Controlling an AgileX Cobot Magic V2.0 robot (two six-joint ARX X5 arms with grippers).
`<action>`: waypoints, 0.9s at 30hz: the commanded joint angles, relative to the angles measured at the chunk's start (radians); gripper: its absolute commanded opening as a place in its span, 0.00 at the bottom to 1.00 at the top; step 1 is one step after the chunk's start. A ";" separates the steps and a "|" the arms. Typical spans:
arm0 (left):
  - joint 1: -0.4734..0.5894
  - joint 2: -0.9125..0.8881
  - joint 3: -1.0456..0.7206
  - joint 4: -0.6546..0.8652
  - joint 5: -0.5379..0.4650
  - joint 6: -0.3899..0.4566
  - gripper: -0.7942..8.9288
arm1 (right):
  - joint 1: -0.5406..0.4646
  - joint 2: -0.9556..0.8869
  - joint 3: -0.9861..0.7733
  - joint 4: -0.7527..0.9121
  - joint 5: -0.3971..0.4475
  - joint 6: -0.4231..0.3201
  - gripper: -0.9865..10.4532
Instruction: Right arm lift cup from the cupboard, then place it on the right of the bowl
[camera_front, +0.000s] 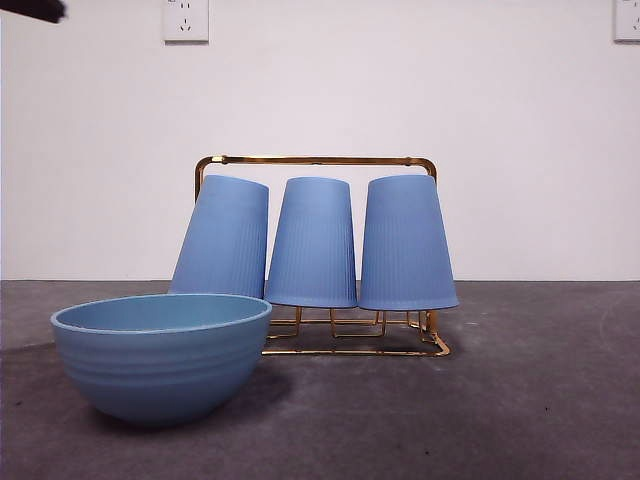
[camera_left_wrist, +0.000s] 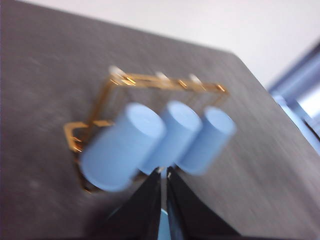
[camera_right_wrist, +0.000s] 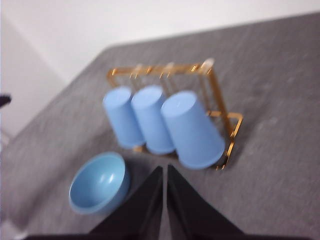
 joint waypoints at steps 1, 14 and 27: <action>-0.031 0.056 0.056 -0.039 0.069 0.065 0.10 | 0.037 0.050 0.043 -0.044 -0.013 -0.114 0.10; -0.122 0.150 0.103 -0.078 0.267 0.272 0.10 | 0.160 0.179 0.083 -0.101 -0.122 -0.198 0.10; -0.122 0.150 0.103 -0.078 0.267 0.272 0.60 | 0.159 0.177 0.083 -0.089 -0.069 -0.188 0.52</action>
